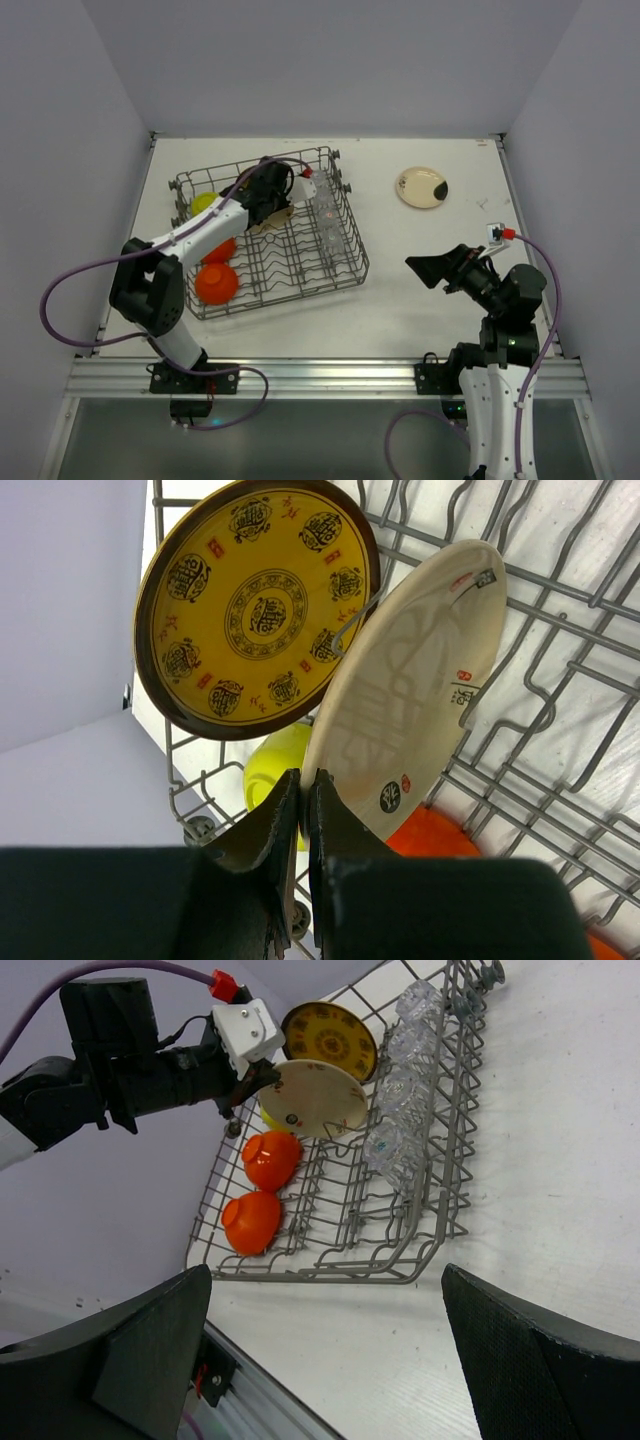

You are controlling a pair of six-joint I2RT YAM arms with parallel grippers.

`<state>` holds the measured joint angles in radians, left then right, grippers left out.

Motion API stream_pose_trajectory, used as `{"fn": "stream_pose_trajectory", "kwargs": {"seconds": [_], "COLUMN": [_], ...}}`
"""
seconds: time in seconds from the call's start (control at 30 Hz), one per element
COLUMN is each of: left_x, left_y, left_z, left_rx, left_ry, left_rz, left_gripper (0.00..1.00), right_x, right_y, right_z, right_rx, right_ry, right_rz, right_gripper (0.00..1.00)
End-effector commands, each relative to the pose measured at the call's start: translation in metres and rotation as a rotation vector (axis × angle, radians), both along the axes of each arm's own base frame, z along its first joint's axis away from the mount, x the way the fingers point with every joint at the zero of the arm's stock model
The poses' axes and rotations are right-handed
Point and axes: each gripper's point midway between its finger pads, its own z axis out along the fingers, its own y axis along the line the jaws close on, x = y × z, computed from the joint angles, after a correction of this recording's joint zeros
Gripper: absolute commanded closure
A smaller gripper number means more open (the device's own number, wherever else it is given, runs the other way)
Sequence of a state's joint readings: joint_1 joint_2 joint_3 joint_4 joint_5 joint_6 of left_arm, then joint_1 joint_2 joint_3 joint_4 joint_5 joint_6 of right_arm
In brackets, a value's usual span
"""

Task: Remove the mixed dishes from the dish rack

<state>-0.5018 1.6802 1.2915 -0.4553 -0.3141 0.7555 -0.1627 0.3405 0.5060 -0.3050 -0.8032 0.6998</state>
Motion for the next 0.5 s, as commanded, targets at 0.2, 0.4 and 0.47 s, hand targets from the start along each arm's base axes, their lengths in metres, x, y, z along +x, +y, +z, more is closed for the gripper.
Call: {"fn": "stream_pose_trajectory", "kwargs": {"seconds": [0.2, 0.4, 0.47], "left_x": [-0.001, -0.006, -0.007], "left_y": [0.006, 0.006, 0.006], "left_z": [0.056, 0.097, 0.116], "left_rx": [0.041, -0.028, -0.083], "left_ry": [-0.172, -0.287, -0.331], "left_rz": [-0.022, 0.016, 0.04], "left_gripper": [1.0, 1.0, 1.0], "right_x": [0.0, 0.002, 0.002], "right_y": [0.003, 0.003, 0.003], "right_z": [0.006, 0.005, 0.005], "right_rx": [0.019, 0.029, 0.031], "right_ry": [-0.015, -0.01, -0.011], "right_rz": [0.019, 0.02, 0.019], "right_gripper": [0.01, 0.01, 0.01]}}
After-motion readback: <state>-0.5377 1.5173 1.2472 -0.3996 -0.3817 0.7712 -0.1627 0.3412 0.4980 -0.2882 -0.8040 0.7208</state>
